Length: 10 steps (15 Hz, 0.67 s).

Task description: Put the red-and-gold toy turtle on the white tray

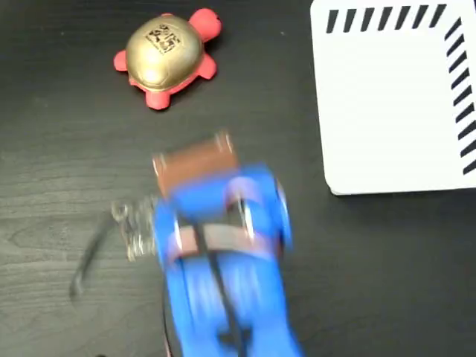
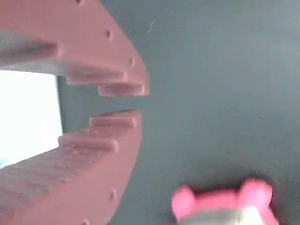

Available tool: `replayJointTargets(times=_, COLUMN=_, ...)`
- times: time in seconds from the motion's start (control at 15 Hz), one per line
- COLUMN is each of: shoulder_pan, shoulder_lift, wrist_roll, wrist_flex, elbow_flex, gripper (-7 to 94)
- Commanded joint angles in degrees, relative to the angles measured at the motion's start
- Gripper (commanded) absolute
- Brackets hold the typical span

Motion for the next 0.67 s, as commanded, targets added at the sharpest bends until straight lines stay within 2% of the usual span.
replayJointTargets(times=0.0, shoulder_pan=-0.53, shoulder_lift=-9.58, wrist_roll=-4.13, wrist_flex=3.69, elbow_flex=-15.64, gripper=0)
replayJointTargets(times=0.33, shoulder_pan=-0.18, shoulder_lift=-36.65, wrist_roll=-6.5, wrist_flex=11.69, elbow_flex=-47.29, gripper=0)
replayJointTargets(times=0.6, shoulder_pan=-0.79, shoulder_lift=-48.6, wrist_roll=-6.59, wrist_flex=11.43, elbow_flex=-61.35, gripper=0)
